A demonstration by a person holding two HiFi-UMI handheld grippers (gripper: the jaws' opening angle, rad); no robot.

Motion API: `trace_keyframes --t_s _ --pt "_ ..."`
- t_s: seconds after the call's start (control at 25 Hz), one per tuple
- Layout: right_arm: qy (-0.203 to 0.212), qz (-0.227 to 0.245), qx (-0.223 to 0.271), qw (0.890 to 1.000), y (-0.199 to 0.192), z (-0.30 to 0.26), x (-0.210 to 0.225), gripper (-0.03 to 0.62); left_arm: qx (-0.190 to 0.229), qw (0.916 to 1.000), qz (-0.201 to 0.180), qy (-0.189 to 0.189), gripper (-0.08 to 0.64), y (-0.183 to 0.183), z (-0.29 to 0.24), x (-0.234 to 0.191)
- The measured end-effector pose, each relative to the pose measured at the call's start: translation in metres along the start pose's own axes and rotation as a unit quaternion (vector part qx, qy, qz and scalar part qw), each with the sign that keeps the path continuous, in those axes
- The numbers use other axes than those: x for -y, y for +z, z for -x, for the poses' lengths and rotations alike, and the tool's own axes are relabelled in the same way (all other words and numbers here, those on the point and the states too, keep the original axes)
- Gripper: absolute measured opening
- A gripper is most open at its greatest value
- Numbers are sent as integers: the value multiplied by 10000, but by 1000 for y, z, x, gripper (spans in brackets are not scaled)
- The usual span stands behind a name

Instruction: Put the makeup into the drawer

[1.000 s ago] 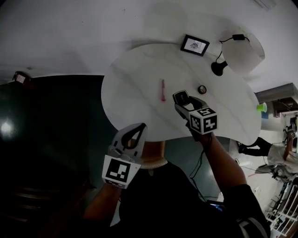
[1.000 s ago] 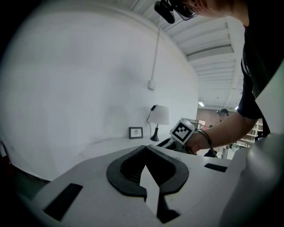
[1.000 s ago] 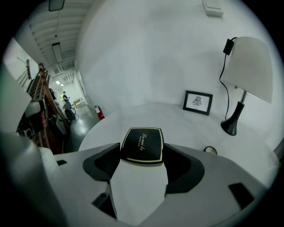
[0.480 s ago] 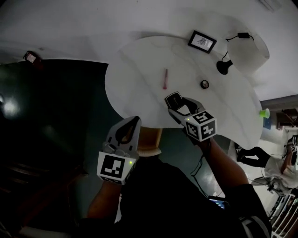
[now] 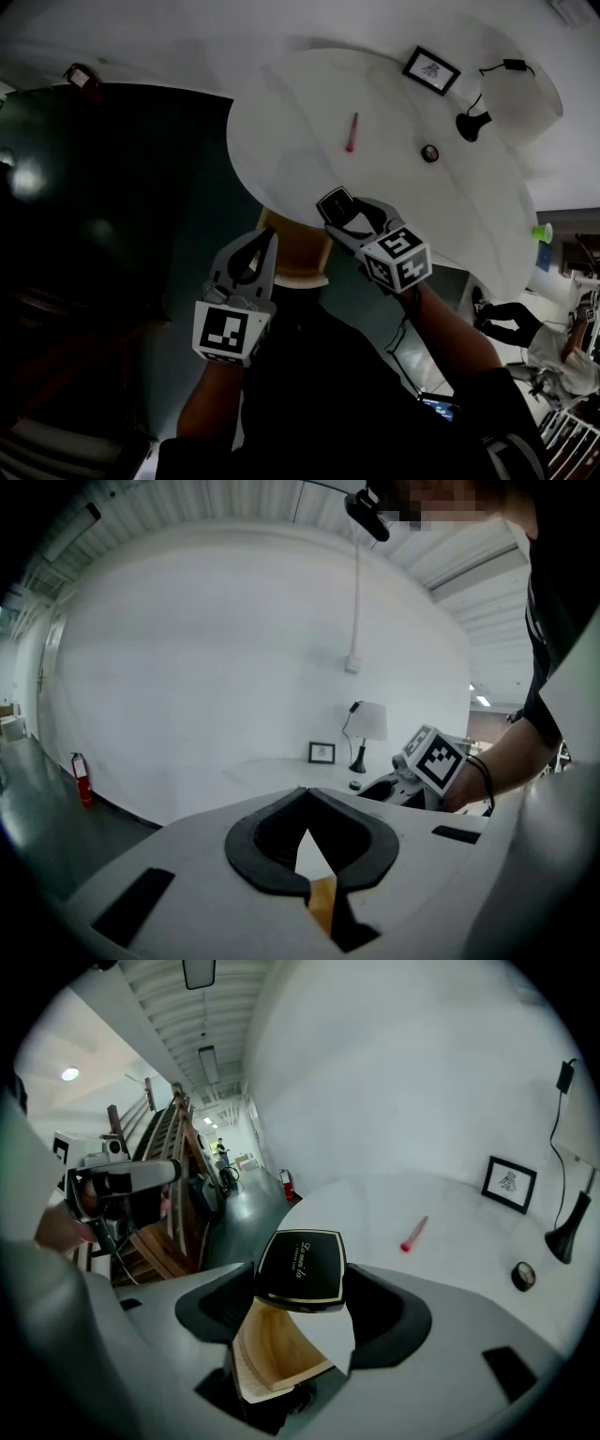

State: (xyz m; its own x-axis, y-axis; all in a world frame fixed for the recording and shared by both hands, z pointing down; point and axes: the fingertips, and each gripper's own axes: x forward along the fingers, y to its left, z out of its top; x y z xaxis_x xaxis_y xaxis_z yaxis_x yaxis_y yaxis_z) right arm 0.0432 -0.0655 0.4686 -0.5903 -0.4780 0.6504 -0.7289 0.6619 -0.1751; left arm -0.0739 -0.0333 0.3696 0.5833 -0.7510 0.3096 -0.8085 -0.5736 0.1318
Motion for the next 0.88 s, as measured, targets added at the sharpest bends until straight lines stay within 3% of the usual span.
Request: trace_keyframes --t_s 0.48,0.88 --pt "477 606 -258 9967 -29 -42 -100 279 -14 10000 -87 -29 12 -39 50 -26" --pt "1016 1331 -717 9833 -75 -96 -121 279 -352 9990 253 75 12 -93 39 -52"
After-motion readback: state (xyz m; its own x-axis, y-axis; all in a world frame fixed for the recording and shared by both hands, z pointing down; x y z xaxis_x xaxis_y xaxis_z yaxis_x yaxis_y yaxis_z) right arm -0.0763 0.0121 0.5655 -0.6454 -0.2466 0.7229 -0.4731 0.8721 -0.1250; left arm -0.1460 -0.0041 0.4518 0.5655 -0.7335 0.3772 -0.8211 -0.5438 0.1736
